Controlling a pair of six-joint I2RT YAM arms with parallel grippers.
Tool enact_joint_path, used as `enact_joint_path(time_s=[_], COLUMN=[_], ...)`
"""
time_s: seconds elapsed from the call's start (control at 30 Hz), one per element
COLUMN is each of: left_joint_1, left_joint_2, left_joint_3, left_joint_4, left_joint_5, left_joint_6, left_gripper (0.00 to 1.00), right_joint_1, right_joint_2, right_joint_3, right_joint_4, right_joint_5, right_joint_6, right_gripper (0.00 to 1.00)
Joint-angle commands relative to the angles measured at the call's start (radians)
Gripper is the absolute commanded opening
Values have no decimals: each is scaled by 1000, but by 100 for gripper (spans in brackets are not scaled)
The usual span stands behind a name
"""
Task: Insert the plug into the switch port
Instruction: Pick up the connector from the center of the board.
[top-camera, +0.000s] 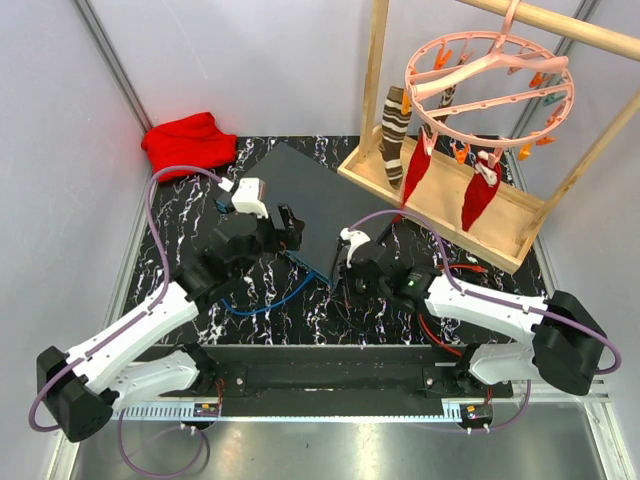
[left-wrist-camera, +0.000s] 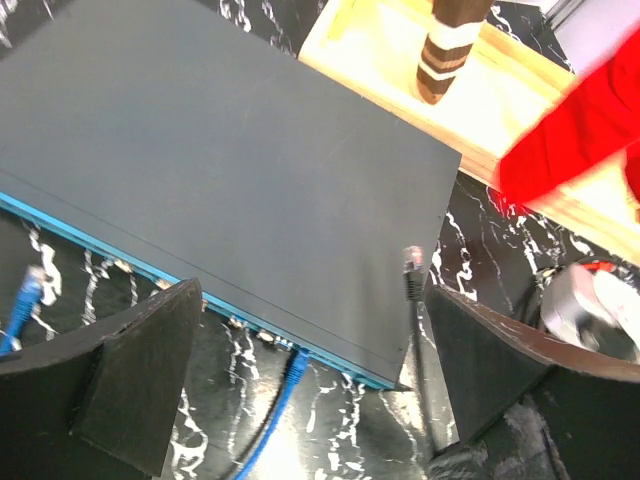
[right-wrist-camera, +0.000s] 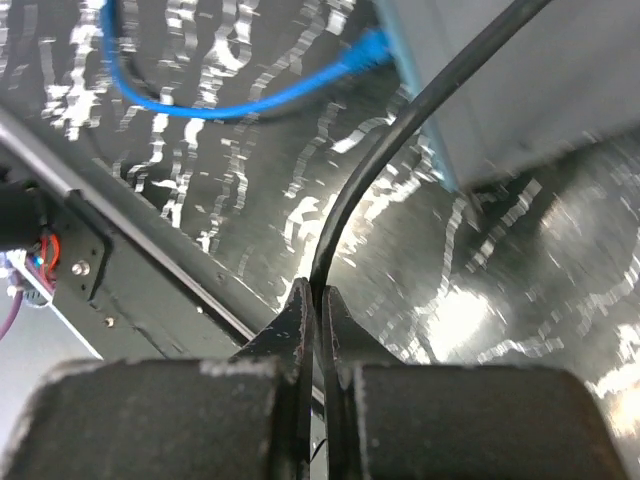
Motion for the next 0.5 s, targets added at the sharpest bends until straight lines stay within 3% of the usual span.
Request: enact_joint_path(time_s=[0.0,0.47], left_joint_1=[19,22], left_joint_2=[36,180], left_joint_3=[19,-50], left_joint_4=[45,72], left_joint_5=[93,355], left_joint_6=[-137,-259], left_gripper=[96,83], right_joint_1=[24,27], right_joint_2=[-52,-38], right_joint_3=[-41,-55], right_joint_4=[268,341], right_joint_5=[-68,-139], right_joint_6=[-82,-129], right_gripper=[0,0])
